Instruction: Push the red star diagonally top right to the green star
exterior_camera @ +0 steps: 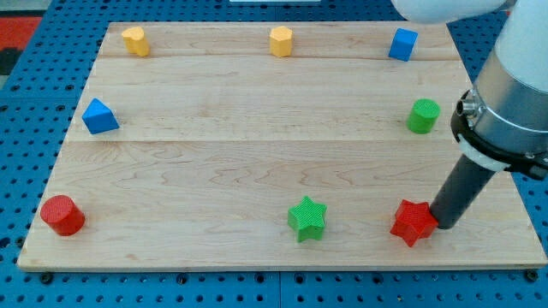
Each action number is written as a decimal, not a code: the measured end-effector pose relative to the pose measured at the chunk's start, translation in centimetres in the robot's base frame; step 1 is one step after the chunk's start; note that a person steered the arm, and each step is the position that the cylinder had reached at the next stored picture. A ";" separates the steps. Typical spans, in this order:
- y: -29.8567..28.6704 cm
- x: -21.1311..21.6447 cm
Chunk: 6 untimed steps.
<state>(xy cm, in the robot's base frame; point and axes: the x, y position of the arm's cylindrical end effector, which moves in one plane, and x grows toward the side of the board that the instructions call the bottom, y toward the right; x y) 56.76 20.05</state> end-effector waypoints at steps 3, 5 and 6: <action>-1.6 2.4; -6.2 0.2; -1.7 0.0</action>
